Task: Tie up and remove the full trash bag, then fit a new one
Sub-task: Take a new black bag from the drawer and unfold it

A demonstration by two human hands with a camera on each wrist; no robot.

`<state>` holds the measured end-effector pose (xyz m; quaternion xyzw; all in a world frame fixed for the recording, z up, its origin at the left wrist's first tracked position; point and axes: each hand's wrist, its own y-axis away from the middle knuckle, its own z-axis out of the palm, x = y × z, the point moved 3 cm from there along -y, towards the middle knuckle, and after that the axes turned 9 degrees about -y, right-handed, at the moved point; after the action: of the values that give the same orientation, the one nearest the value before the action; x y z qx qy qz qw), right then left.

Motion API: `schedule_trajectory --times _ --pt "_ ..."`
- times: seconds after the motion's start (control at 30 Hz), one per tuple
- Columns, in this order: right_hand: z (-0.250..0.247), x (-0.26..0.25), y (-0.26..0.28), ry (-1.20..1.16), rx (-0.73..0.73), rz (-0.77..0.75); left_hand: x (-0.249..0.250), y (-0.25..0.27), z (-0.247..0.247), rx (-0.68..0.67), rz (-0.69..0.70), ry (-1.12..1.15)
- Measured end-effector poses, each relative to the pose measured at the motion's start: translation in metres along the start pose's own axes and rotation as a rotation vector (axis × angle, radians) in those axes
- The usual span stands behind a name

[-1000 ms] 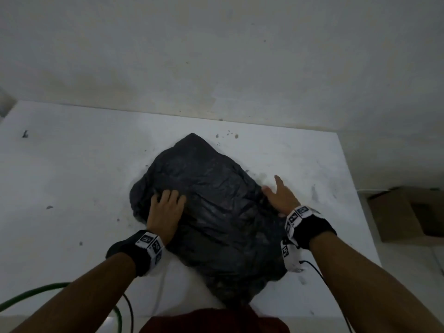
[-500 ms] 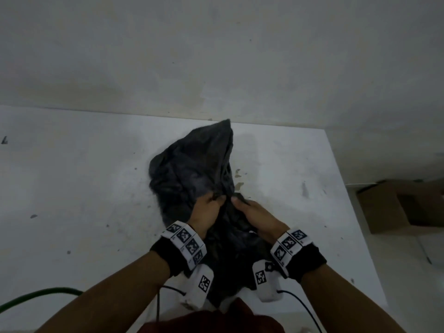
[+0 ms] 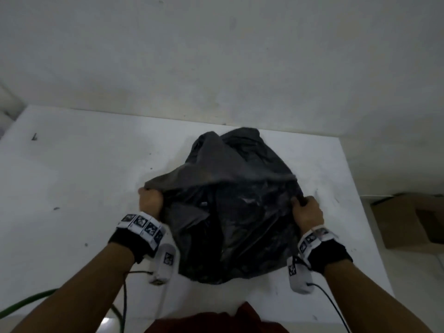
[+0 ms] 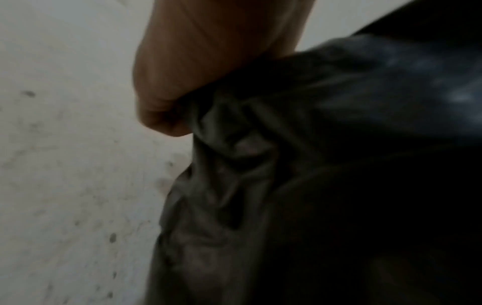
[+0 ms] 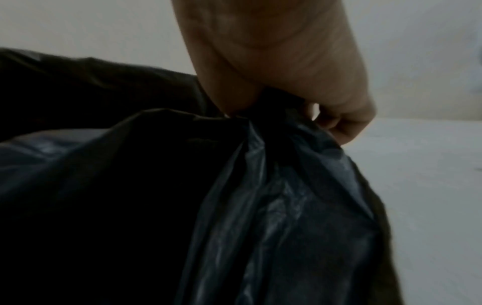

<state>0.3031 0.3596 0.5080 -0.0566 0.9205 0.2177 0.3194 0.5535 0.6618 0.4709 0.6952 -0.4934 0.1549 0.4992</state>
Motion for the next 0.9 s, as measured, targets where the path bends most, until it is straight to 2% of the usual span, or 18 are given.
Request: schedule_trajectory --times 0.07,0.1,0.17,0.2,0.23,0.27,0.33,0.43,0.5,0.57,0.63,0.7,0.77,0.83,0.9 --pt "0.005 -0.002 0.008 0.068 0.052 -0.043 0.011 0.024 -0.015 0.102 -0.018 -0.111" --pt "0.010 -0.007 0.013 0.097 0.078 -0.067 0.020 0.040 -0.020 0.177 0.069 -0.148" --pt "0.017 -0.020 0.021 0.174 0.165 -0.189 0.042 0.071 -0.025 0.279 0.476 -0.202" --pt "0.020 -0.028 0.026 0.213 0.180 -0.292 0.050 0.082 -0.024 0.284 0.684 -0.207" --pt "0.025 -0.035 0.029 0.241 0.137 -0.395 0.056 0.089 -0.019 0.246 0.829 -0.223" --pt "0.032 -0.041 0.032 0.264 0.063 -0.462 0.059 0.093 -0.013 0.179 0.902 -0.258" --pt "0.042 -0.048 0.034 0.301 -0.071 -0.469 0.060 0.093 0.000 0.048 0.879 -0.381" --pt "0.046 -0.051 0.028 0.512 -0.103 -0.376 0.050 0.086 0.013 -0.094 0.728 -0.608" --pt "0.042 -0.054 0.029 0.769 -0.076 -0.431 0.044 0.086 0.016 -0.106 0.730 -0.707" --pt "0.037 -0.064 0.033 0.835 -0.092 -0.524 0.040 0.088 0.017 -0.119 0.736 -0.812" --pt "0.031 -0.081 0.042 0.678 -0.203 -0.535 0.036 0.088 0.017 -0.187 0.663 -0.855" --pt "0.031 -0.102 0.052 0.367 -0.340 -0.456 0.036 0.086 0.016 -0.274 0.593 -0.772" --pt "0.039 -0.119 0.073 0.085 -0.584 -0.301 0.042 0.091 0.012 -0.390 0.518 -0.529" --pt "0.057 -0.132 0.107 -0.110 -0.888 -0.119 0.049 0.099 0.009 -0.493 0.424 -0.225" --pt "0.077 -0.142 0.133 -0.135 -1.076 -0.170 0.056 0.104 0.006 -0.565 0.389 -0.039"
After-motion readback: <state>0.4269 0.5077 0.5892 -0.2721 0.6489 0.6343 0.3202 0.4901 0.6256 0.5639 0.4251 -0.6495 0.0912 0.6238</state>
